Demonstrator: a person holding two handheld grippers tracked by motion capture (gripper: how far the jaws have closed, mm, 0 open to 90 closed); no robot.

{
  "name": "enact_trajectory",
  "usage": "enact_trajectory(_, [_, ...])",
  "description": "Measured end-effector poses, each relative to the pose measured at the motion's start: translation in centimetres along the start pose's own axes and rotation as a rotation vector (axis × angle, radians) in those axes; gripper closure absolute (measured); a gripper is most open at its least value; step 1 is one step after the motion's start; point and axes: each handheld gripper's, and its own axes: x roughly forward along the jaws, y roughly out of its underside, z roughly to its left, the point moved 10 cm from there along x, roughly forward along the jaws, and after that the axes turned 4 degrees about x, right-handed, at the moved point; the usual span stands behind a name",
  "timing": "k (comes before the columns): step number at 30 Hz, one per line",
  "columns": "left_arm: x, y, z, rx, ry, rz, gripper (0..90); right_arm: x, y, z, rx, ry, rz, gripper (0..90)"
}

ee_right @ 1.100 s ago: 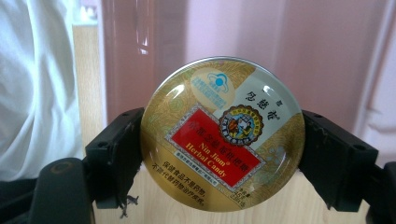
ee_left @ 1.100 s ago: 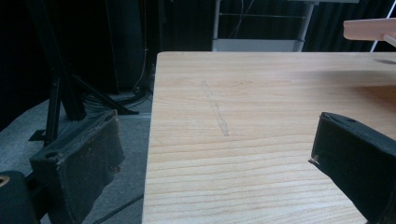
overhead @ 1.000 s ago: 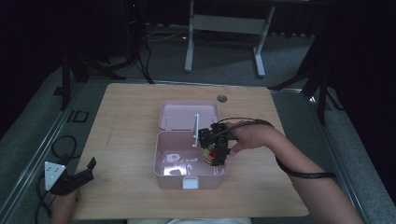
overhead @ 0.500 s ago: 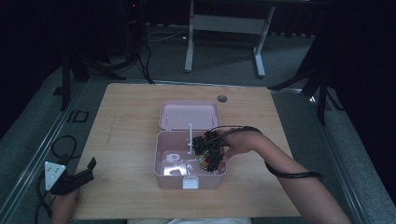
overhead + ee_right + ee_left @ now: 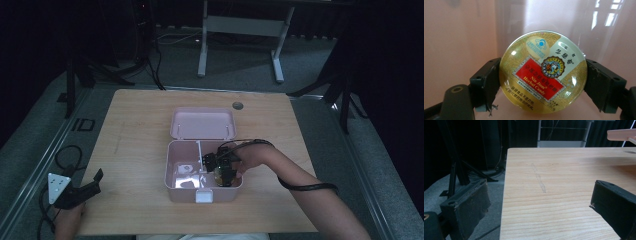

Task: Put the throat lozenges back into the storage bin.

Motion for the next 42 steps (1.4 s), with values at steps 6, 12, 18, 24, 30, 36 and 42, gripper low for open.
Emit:
enact_trajectory(6, [0.0,0.0,0.0,0.001,0.002,-0.002,2.4,0.1,0.0,0.2,-0.001,-0.027,0.010,19.7])
enact_trajectory(12, [0.0,0.0,0.0,0.001,0.004,-0.003,2.4,0.1,0.0,0.0,0.019,-0.030,0.002,19.4])
enact_trajectory(18, [0.0,0.0,-0.1,0.002,0.005,-0.003,2.4,-0.6,-0.3,0.3,-0.005,-0.052,-0.037,17.5])
enact_trajectory(24, [0.0,0.0,-0.1,0.002,0.005,-0.005,2.4,-1.6,-0.2,0.0,-0.006,-0.026,-0.058,23.1])
enact_trajectory(30, [0.0,0.0,-0.1,0.002,0.005,-0.003,2.4,-3.0,0.3,0.2,-0.001,-0.012,-0.089,22.8])
enact_trajectory(36, [0.0,0.0,0.0,0.001,0.004,-0.003,2.4,-4.8,0.6,0.4,0.007,-0.010,-0.155,22.7])
enact_trajectory(42, [0.0,0.0,-0.1,0.003,0.004,-0.004,2.4,-8.1,2.2,0.5,0.029,0.036,-0.245,22.4])
